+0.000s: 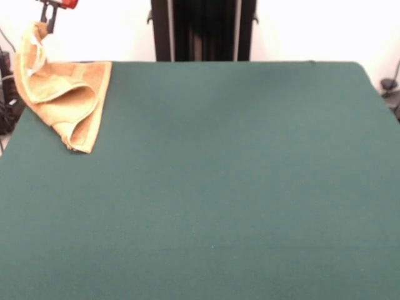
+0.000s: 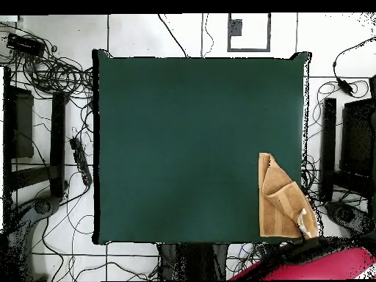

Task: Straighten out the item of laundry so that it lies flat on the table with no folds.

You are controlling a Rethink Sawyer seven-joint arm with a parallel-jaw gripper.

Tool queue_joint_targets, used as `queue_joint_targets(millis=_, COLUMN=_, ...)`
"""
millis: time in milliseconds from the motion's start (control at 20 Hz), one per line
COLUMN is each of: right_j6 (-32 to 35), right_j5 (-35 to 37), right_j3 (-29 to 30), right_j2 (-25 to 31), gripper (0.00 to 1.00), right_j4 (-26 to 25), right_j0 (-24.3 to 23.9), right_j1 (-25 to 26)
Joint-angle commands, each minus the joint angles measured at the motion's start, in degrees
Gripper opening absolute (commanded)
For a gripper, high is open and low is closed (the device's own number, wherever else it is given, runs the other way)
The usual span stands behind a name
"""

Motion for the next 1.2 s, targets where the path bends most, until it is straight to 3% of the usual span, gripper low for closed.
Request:
queue_joint_targets(millis=50, right_j6=-14.9, right_j5=-6.1, right_j3=3.4, right_j2=0.7, gripper=0.00, right_j4=4.5, right_j0=1.3, right_j1=5.8)
queue_joint_targets(millis=600, right_j6=-13.9, right_j5=-13.6, right_j3=5.0, right_j2=-3.0, gripper=0.00, right_j4=2.4, right_j0=-4.7, right_j1=6.3)
queue_joint_targets(millis=1200, right_j6=-9.3, right_j5=-13.4, right_j3=5.2, right_j2=-4.6, gripper=0.00, right_j4=5.8, right_j0=-1.3, right_j1=2.6)
